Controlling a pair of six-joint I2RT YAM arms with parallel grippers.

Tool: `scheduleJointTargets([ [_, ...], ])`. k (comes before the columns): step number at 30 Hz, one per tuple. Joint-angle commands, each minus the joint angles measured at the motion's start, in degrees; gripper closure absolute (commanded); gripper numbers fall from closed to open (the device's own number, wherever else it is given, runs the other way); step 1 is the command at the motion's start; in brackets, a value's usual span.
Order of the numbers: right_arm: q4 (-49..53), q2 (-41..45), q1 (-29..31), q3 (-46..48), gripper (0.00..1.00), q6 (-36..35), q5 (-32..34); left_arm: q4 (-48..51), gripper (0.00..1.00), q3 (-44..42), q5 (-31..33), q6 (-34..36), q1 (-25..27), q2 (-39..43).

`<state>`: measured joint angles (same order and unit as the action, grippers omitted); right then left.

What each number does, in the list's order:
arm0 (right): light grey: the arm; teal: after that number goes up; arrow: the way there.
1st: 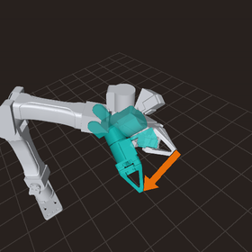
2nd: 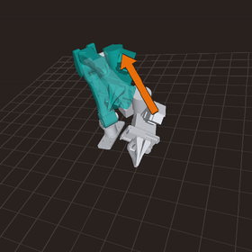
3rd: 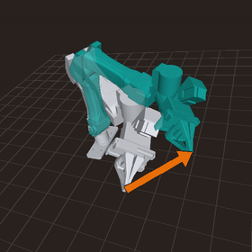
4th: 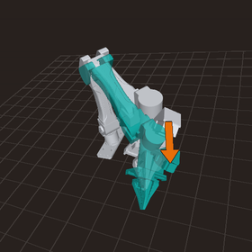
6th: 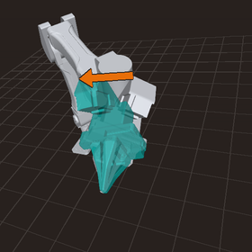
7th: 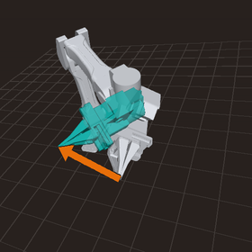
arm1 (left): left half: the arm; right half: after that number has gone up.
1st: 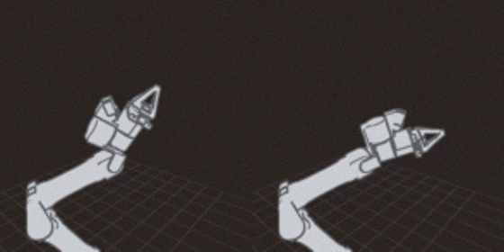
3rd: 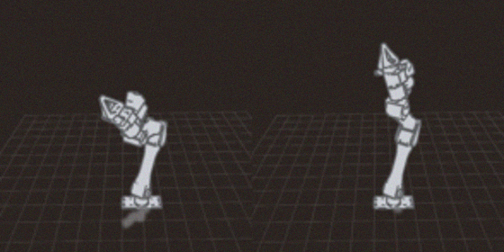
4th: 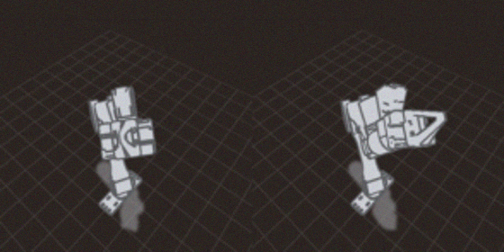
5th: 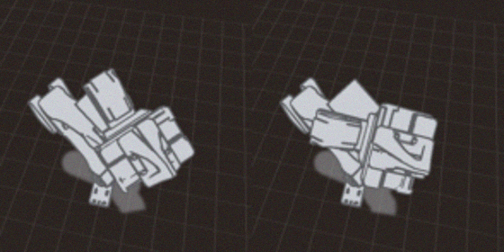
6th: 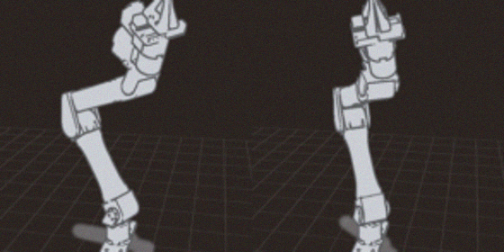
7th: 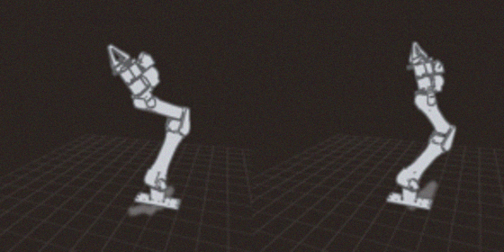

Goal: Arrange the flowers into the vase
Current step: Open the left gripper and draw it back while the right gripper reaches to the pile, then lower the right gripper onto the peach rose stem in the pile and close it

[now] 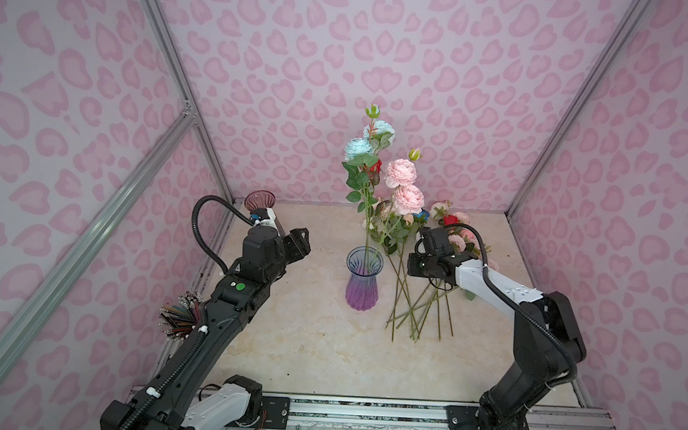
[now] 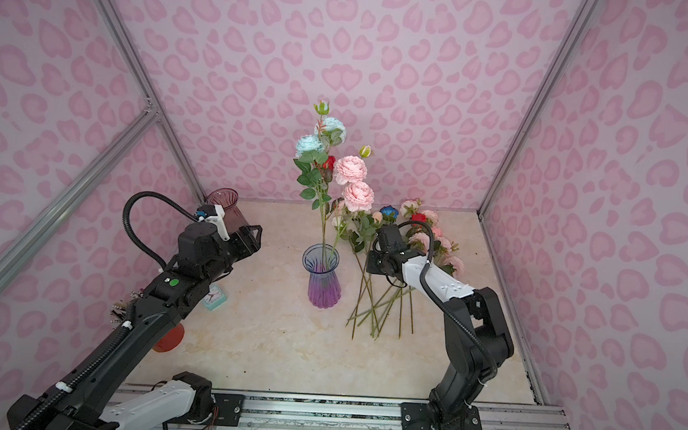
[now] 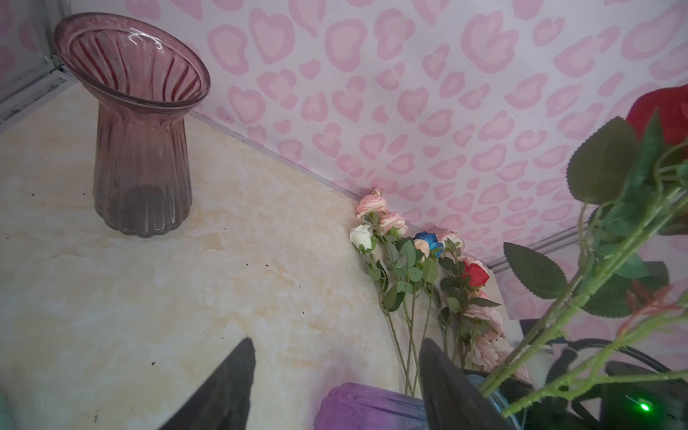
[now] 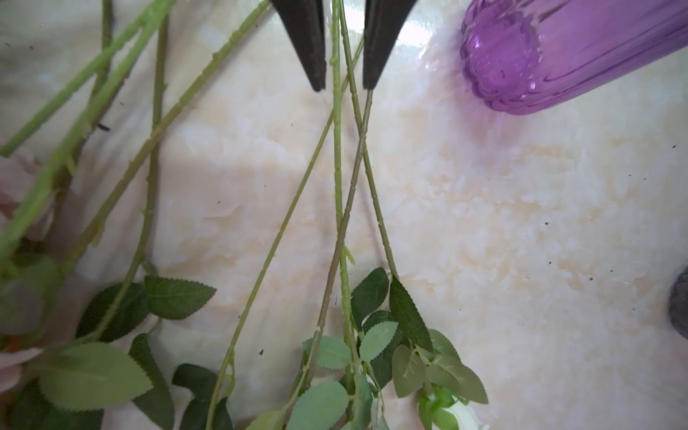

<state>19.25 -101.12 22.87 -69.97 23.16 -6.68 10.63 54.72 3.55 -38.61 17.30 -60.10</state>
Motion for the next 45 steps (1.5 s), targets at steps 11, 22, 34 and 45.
scheduleJointTargets([
  [11,-0.86,-17.58,-1.07,-13.47,0.71,2.56,0.51,-1.18,0.32,-0.14,-5.50,-2.65,-0.03,-0.19],
  [22,-6.67,-20.07,-2.97,-14.66,0.75,6.36,-3.21,-1.39,0.33,-0.05,-6.96,-2.92,-0.16,-1.34],
  [34,-10.08,-20.42,-3.50,-16.35,1.00,8.83,-3.92,-1.74,0.33,-0.07,-8.27,-3.39,-0.25,-2.13],
  [45,-8.01,-19.67,-3.76,-17.29,0.76,8.10,-4.93,-1.86,0.33,-0.13,-9.00,-3.66,-0.26,-2.56],
])
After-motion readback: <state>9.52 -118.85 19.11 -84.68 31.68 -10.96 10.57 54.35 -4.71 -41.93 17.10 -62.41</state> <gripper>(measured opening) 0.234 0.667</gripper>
